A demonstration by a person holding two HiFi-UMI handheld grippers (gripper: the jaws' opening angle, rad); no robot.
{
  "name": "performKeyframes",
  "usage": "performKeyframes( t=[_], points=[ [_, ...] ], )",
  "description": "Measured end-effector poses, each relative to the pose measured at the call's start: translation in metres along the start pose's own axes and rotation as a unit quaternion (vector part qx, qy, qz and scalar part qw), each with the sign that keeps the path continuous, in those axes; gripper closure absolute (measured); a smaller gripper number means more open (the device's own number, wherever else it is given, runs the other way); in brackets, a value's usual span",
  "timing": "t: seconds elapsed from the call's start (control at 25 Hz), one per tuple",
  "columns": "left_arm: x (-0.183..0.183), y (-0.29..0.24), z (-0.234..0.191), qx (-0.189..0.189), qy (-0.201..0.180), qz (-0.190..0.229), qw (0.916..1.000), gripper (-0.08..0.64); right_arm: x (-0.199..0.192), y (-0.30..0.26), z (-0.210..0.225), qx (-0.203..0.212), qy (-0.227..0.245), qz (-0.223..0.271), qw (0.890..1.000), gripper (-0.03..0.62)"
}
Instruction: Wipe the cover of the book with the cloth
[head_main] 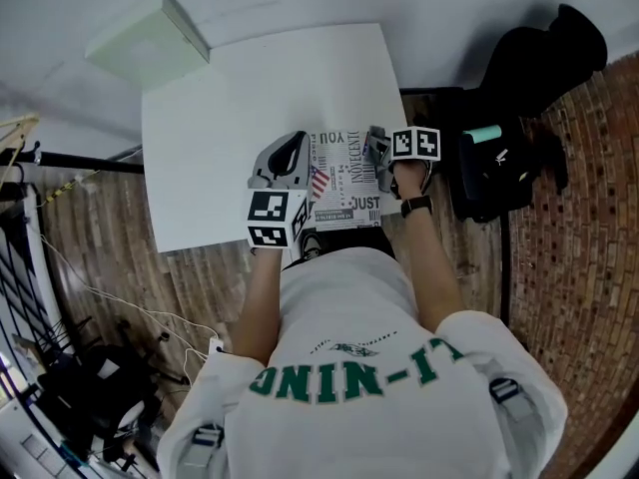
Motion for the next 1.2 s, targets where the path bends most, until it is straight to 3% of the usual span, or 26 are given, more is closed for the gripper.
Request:
performKeyframes(
  t=[0.24,0.44,0.68,0.88,1.08,1.2],
  points=[
    [0.004,0.024,-0.022,0.037,0.009,0.014,0.9992,0.545,-0.001,-0.037,-0.097,0.108,0.001,-0.031,0.994,0.549],
    [0.003,0.036,-0.033,0.054,0.017,0.017,0.9982,0.546,-0.014,-0.074,-0.142,0.137,0.031,-0.068,0.988,0.551],
    [0.004,0.037,-0.037,0.05,0.021,0.015,0.9984,0.546,-0.018,-0.08,-0.137,0.111,0.048,-0.073,0.99,0.552],
    [0.008,0.028,-0.022,0.025,0.013,0.014,0.9995,0.546,-0.018,-0.051,-0.089,0.077,0.013,-0.044,0.996,0.554],
    [0.003,0.017,-0.001,-0.013,0.024,0.006,0.9996,0.546,-0.024,-0.015,-0.032,0.01,-0.008,-0.028,1.0,0.553],
    [0.002,0.015,0.008,-0.021,0.02,0.007,0.9996,0.546,-0.024,-0.009,-0.022,0.007,-0.019,-0.021,1.0,0.554]
  ],
)
Point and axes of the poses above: the fingertips, and each gripper's own axes: y backward along the fingers, z to its right, x out of its top, the point moved 1 cm from there along y, backward along the fingers, and after that the axes turned 12 degrees about y, right-handed, at the moved point
